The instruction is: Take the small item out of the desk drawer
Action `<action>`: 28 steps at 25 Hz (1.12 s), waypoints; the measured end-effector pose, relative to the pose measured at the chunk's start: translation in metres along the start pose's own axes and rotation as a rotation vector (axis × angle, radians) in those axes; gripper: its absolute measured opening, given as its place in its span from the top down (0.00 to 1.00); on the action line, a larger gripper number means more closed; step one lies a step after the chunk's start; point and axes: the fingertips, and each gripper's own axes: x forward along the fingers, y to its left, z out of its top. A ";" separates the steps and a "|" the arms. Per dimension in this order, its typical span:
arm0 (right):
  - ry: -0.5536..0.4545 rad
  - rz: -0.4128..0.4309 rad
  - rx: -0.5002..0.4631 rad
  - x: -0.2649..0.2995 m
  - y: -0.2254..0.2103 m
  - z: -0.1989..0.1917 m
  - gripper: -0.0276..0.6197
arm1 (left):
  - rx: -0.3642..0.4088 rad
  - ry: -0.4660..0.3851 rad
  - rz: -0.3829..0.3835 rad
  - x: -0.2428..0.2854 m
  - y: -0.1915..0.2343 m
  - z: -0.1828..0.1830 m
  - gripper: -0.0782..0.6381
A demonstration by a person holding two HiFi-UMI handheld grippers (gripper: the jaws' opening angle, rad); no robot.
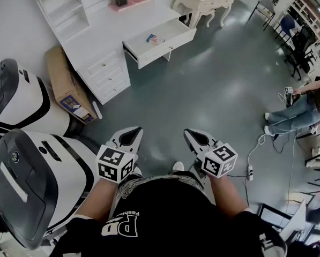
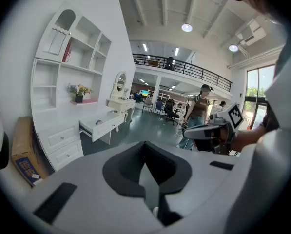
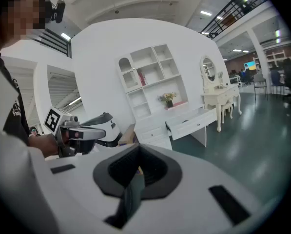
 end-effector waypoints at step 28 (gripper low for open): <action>0.007 -0.009 -0.004 0.021 0.024 -0.001 0.94 | -0.027 -0.030 0.007 -0.008 0.023 0.004 0.87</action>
